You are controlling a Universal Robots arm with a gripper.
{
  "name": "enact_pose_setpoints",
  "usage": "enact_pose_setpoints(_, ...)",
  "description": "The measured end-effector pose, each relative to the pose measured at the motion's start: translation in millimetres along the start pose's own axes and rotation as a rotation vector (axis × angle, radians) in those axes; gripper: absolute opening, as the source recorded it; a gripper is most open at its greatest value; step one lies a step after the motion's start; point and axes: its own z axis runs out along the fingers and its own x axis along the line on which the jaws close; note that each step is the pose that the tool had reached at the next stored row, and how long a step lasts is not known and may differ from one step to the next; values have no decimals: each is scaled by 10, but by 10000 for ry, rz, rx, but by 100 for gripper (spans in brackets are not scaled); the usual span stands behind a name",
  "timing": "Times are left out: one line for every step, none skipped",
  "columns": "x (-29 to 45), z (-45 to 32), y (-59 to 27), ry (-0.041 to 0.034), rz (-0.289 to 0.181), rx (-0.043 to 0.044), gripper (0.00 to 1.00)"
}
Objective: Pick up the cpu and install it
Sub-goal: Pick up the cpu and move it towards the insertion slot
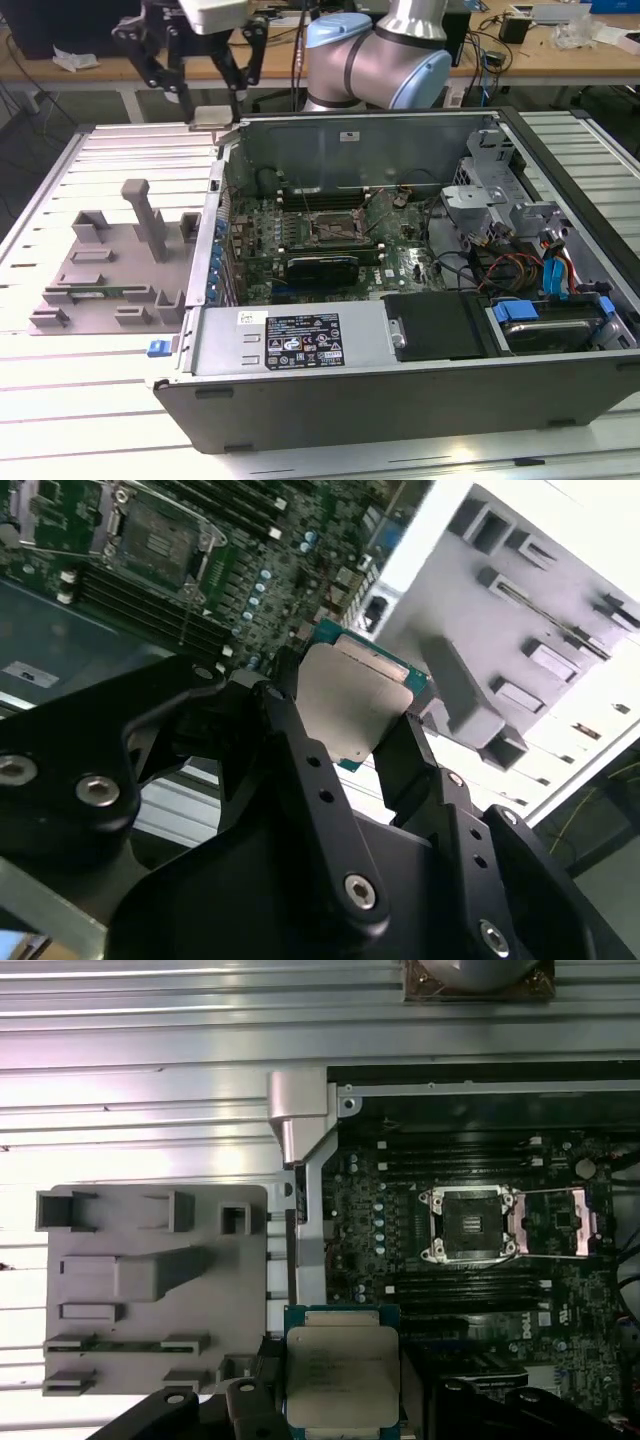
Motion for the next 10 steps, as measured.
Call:
enact_pose_setpoints(-66, 1, 3, 1, 1, 0, 54)
enact_pose_setpoints(-118, 2, 5, 0, 1, 0, 54)
enact_pose_setpoints(-161, 3, 6, 0, -1, 0, 54)
enact_pose_setpoints(-201, 3, 8, 0, 0, 0, 54)
enact_pose_setpoints(-241, 3, 10, 2, 2, 1, 54)
enact_pose_setpoints(-328, 5, 13, 1, 0, 0, 54)
enact_pose_setpoints(-397, 6, 16, 1, 2, 0, 54)
enact_pose_setpoints(-444, 7, 18, 1, 1, 0, 54)
enact_pose_setpoints(-504, 8, 20, 1, 0, 0, 54)
enact_pose_setpoints(-554, 9, 22, 1, 1, -1, 54)
